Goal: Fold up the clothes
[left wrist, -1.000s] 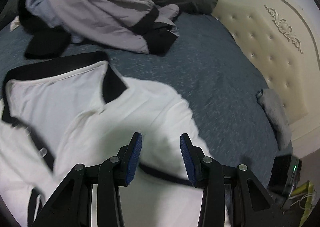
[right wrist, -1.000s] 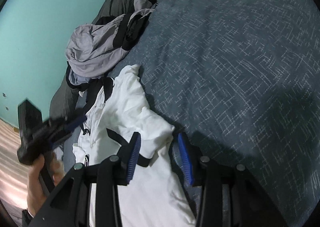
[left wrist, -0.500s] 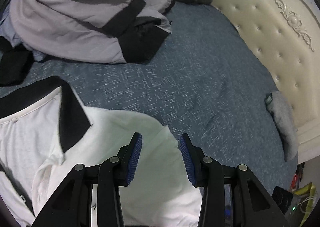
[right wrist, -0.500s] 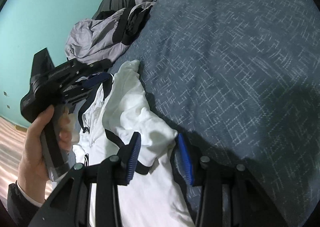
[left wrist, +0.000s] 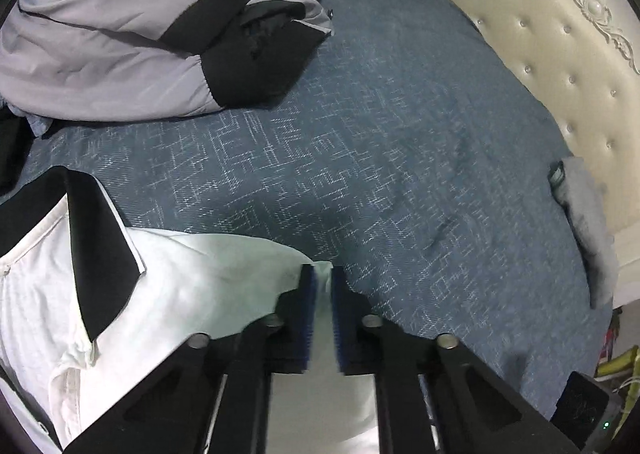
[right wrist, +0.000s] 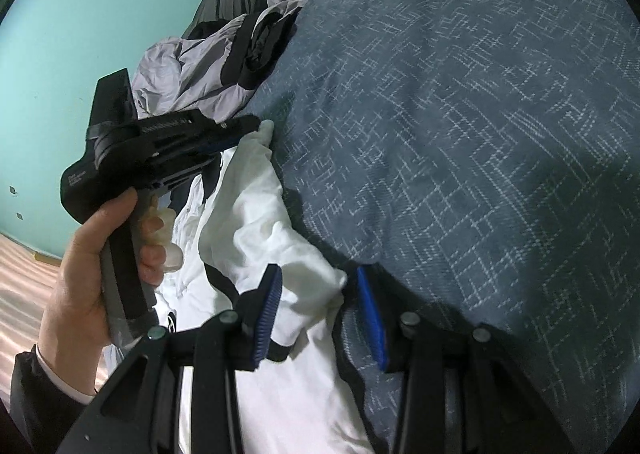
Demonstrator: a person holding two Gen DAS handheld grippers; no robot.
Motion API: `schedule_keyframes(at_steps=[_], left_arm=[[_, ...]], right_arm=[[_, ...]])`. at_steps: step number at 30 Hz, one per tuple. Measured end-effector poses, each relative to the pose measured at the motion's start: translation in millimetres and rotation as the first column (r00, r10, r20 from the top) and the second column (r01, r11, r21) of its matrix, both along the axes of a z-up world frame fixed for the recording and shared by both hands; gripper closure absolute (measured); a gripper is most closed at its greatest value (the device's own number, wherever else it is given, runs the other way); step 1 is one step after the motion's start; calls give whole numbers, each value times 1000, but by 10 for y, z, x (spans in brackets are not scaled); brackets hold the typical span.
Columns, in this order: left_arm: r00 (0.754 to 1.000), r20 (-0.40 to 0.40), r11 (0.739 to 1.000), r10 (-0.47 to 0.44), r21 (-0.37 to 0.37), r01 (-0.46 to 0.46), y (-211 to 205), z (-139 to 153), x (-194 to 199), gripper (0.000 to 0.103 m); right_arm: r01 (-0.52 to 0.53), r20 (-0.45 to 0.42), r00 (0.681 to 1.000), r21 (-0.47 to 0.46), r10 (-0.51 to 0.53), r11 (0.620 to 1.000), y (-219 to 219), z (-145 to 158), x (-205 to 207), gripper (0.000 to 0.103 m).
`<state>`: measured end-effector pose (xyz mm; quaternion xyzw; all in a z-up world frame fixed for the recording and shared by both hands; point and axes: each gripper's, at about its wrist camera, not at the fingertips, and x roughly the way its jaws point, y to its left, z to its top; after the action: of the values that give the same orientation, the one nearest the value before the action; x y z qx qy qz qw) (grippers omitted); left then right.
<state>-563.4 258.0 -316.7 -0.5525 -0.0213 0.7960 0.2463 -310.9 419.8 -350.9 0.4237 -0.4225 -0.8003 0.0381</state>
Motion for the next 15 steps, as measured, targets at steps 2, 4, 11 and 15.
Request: schedule_keyframes(at_steps=[2,4,11,15], left_arm=[[1000,-3,1000,8,7,-8,-24,8,-1,101],[1000,-15,1000,9,12,-9,-48,40,12,101],[998,-49,999,29,29,-28,-183,172,51,102],[998,-59,999,34,29,-33,-212,195,56,102]], right_arm=[[-1,-1,1000,2,1,1000,0,6,-6,64],[1,0,1000,4,-1,1000,6,10,-5,64],[67,0,998,-36,-67,997,97,-2,61,64],[69,2,998,-53,-69,996,91,-18,41,64]])
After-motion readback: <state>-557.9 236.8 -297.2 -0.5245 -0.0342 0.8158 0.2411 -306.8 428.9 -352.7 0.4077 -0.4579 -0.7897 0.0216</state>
